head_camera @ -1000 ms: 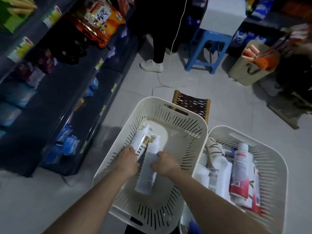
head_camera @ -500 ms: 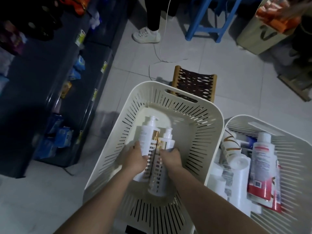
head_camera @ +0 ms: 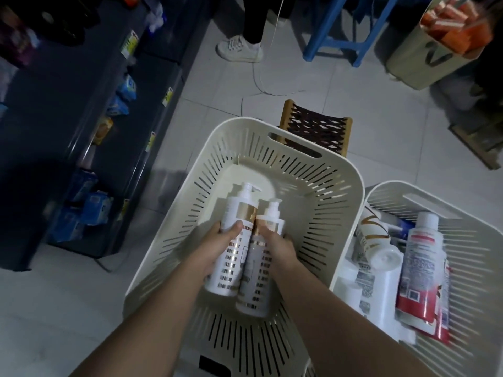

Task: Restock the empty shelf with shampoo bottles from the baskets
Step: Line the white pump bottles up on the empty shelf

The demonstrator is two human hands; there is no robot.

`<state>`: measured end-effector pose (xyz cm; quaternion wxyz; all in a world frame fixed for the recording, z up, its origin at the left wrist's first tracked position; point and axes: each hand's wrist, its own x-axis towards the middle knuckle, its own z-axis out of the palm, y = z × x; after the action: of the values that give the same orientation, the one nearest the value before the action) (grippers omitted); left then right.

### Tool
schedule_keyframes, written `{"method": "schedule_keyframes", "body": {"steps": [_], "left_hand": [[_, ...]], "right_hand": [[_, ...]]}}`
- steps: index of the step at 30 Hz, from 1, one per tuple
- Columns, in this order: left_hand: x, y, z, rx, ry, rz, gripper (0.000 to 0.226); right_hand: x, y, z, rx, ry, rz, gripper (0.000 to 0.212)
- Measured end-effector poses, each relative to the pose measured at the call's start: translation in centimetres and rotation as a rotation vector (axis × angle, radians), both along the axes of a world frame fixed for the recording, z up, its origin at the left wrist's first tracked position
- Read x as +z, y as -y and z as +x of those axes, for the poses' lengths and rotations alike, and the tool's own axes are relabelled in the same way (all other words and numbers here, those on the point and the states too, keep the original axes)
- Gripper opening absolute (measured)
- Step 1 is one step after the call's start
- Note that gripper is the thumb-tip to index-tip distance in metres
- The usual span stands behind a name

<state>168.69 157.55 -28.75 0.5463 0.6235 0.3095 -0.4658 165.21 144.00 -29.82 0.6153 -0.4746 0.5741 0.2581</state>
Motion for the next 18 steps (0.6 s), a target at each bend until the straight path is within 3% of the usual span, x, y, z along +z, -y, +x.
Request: {"method": "schedule_keyframes", "body": {"steps": [5, 10, 18], "left_hand": [[3.8, -1.4, -0.2, 0.139, -0.010, -0.165, 0.043], [9.6, -1.6, -1.8, 0.176, 0.137, -0.230, 0.047], [18.3, -3.6, -7.9, 0.344, 0.356, -0.273, 0.051]], "right_hand": [[3.4, 0.4, 0.8, 0.080, 0.120, 0.069, 0.056], [9.6, 1.3, 0.4, 0.301, 0.297, 0.058, 0.062], [19.1, 0.7, -1.7, 0.554, 0.485, 0.203, 0.056]]}}
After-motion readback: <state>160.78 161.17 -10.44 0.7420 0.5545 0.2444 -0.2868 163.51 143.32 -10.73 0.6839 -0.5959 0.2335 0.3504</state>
